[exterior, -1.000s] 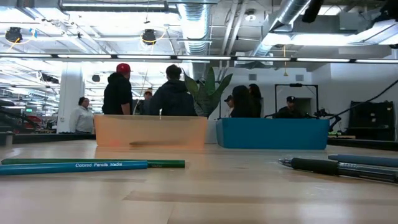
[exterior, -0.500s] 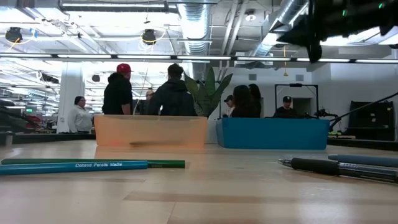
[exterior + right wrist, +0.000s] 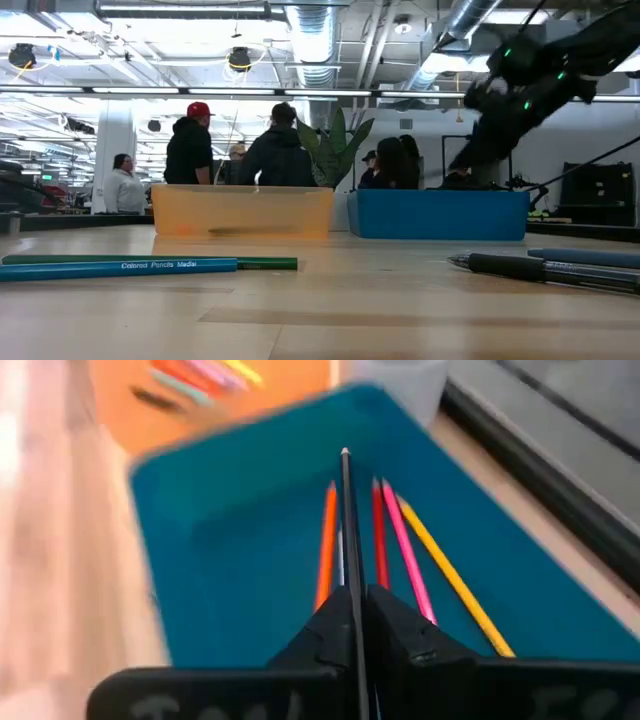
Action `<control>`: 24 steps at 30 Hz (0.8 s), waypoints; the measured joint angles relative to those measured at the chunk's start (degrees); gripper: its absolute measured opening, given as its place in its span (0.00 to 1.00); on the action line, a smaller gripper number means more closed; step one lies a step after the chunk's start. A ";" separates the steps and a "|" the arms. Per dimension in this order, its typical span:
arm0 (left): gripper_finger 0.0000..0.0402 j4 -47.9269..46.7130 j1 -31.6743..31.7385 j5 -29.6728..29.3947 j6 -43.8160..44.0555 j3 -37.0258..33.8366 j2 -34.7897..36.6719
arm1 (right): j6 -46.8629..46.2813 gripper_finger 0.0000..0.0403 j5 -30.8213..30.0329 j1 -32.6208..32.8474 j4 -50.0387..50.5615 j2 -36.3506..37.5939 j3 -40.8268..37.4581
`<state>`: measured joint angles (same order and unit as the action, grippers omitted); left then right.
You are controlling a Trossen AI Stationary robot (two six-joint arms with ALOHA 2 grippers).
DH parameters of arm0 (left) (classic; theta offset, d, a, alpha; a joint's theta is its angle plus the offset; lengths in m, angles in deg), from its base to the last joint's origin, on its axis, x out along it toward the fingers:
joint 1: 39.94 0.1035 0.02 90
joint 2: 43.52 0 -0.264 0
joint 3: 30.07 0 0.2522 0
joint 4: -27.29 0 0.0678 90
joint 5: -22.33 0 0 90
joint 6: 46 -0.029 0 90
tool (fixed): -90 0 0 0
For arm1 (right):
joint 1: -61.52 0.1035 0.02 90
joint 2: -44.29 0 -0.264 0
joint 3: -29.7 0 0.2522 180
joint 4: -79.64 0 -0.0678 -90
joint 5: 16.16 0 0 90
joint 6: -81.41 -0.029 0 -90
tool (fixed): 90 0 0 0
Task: Sort pens & pencils
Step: Put the black pencil into the blue bin, then put the blue pen into the orange bin
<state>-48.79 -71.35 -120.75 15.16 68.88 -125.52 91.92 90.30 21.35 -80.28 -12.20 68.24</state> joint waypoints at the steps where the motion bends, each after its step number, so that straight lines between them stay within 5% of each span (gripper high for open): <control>1: 0.42 -0.01 0.18 0.13 0.00 0.00 0.00 | 1.05 0.09 0.03 -0.51 -1.04 -2.23 0.00; 13: 0.42 0.02 2.45 3.07 0.11 0.00 0.00 | 2.59 0.13 0.13 -2.70 -16.94 -21.65 0.04; 24: 0.42 0.03 2.59 5.56 0.11 0.00 0.00 | 1.97 0.28 -0.01 -2.61 -18.38 -21.76 0.13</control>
<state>-48.75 -68.76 -115.19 15.28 68.88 -125.52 93.89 90.29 18.74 -98.66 -33.96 68.37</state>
